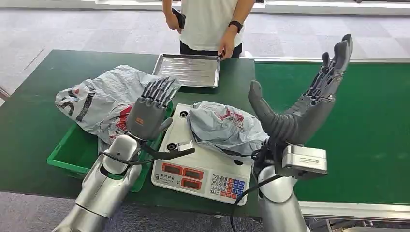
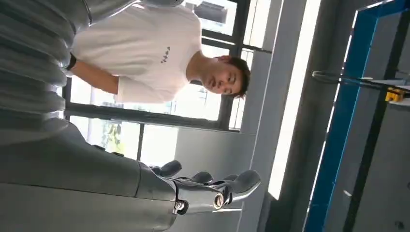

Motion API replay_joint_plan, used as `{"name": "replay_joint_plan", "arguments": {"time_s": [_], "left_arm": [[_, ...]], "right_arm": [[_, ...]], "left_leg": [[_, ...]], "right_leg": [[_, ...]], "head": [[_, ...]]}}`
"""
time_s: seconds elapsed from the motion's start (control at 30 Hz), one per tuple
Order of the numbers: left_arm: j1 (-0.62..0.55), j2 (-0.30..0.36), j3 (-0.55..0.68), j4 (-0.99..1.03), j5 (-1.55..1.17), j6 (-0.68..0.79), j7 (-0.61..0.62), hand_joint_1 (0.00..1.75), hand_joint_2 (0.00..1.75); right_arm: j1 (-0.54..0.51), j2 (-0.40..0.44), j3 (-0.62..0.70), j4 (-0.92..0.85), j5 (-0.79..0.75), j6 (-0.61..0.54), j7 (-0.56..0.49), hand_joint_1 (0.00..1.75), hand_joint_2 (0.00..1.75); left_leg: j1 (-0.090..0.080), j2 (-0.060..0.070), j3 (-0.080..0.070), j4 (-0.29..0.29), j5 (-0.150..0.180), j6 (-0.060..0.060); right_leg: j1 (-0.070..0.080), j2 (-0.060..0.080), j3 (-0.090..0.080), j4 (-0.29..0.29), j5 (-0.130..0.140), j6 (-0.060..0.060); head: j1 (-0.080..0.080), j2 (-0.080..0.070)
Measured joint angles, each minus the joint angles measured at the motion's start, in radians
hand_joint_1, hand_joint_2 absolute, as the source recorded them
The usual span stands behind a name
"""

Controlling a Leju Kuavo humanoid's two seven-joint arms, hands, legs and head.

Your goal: Moved the parcel from conveyor to table for the left to box.

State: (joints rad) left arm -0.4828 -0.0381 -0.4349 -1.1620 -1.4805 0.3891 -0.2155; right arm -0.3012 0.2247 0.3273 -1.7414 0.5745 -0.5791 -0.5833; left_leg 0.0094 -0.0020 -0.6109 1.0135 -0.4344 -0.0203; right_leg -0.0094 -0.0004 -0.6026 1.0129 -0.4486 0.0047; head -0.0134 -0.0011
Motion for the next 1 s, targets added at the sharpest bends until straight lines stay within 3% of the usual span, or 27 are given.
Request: {"name": "replay_joint_plan", "arguments": {"time_s": [1.0], "left_arm": [[-0.006,-0.002,-0.018,0.010,0.012,0.000,-0.012,0.00,1.75]], "right_arm": [[-0.002,0.000,-0.008,0.009,0.003,-0.013,0.000,0.00,1.75]], "left_leg": [[0.000,0.000,0.000,0.000,0.000,0.000]], "right_leg": [[0.000,0.000,0.000,0.000,0.000,0.000]], "head": [[0.000,0.000]]}}
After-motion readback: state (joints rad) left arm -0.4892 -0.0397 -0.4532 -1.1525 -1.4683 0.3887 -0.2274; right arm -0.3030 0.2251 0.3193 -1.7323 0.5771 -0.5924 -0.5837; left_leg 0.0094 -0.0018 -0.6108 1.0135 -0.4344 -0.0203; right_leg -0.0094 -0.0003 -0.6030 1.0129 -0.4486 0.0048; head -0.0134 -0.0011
